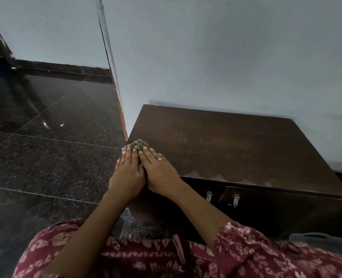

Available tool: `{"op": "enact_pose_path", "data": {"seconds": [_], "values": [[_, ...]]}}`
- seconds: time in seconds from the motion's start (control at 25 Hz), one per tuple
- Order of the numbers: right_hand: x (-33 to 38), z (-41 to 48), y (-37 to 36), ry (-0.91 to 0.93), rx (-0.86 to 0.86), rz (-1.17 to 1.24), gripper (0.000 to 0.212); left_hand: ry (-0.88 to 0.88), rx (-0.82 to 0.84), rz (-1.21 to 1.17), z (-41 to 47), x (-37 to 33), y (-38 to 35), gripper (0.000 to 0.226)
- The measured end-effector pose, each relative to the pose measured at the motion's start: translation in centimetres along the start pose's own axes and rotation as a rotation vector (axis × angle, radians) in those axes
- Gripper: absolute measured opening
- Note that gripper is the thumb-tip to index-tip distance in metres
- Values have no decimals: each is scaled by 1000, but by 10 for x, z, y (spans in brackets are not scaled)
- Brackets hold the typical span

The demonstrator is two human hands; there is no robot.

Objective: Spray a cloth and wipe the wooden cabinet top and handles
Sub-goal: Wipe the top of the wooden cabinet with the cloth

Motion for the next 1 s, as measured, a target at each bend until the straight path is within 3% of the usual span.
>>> {"op": "enact_pose_path", "data": {"seconds": [0.28,0.44,0.76,1.0], "values": [[-85,-44,19,-250,-17,-96,59,-181,98,-12,18,-90,-30,55],[-82,-54,17,-332,-49,-79,61,-211,125,59,16,-96,-32,54],[-13,-9,7,-93,20,-71,59,1,62,151,-7,-31,-4,56],[36,12,-1,120,98,-149,57,184,-18,17,-31,3,13,57]]}}
Point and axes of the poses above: each hand's wrist, its own z-axis towards the middle knuckle, its own y-axis out of the back of the hand, x = y × z, the point moved 2 cm from there along z, towards the middle knuckle, and after that the axes turned 13 degrees about -y, right-handed, at the moved point
